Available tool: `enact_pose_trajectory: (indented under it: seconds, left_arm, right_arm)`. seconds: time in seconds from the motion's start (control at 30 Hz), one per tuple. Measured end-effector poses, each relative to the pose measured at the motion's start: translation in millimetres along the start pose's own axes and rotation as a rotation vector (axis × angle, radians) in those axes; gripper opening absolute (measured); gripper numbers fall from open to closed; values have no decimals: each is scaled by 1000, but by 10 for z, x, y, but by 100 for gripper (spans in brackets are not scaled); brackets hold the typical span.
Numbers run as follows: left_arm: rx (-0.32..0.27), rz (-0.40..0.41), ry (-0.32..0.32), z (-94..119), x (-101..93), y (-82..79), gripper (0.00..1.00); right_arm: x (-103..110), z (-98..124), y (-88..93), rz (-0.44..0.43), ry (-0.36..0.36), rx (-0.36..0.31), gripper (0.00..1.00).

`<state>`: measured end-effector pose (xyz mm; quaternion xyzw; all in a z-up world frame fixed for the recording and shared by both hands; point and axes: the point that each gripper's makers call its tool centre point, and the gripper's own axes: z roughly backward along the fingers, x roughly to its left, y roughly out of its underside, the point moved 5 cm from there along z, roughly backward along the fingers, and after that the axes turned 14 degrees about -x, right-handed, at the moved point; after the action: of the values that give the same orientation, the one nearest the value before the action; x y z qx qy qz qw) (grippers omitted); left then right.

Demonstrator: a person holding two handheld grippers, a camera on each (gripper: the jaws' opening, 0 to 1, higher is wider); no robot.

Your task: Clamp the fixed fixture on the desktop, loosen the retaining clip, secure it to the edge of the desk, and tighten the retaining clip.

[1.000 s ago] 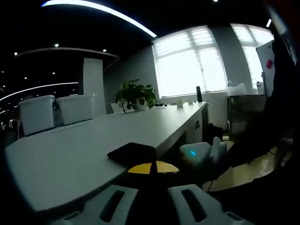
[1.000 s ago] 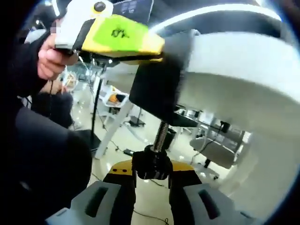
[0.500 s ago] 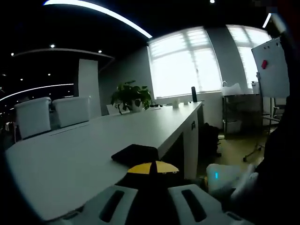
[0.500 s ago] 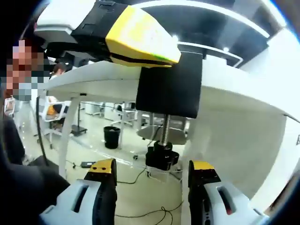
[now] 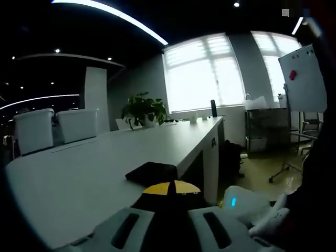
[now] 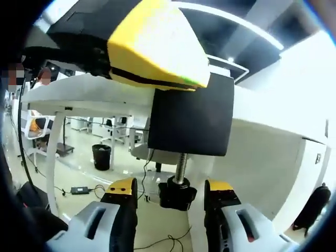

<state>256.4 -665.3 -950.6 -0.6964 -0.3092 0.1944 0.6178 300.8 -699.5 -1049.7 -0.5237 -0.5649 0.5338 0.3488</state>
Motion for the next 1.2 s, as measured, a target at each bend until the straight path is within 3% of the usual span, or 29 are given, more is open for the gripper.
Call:
enact_pose_trajectory:
  seconds: [0.13,0.27,0.43,0.63,0.8,1.2]
  left_arm:
    - [-5,-3,3,4,-10,4,1]
    - [0,-15,10,-12,-23,9,1]
    - [3,-25,13,-18,-29,9,1]
    - [3,-34,11,-25,-29,14,1]
    - [5,-46,8,-31,-29,18,1]
    - [30,-67,-2,-39,-27,12,1]
  right_arm:
    - [-12,8,7,0,5,7,42]
    - [-31,-1,-57,73,-11,-19,29]
    - [-45,-22,28,64,-16,20,29]
    - [-39,-10,-2,96,-40,5,26]
    - [-49,-21,11,56,-91,1,25]
    - [-90,-67,17,84,-500,-62,24]
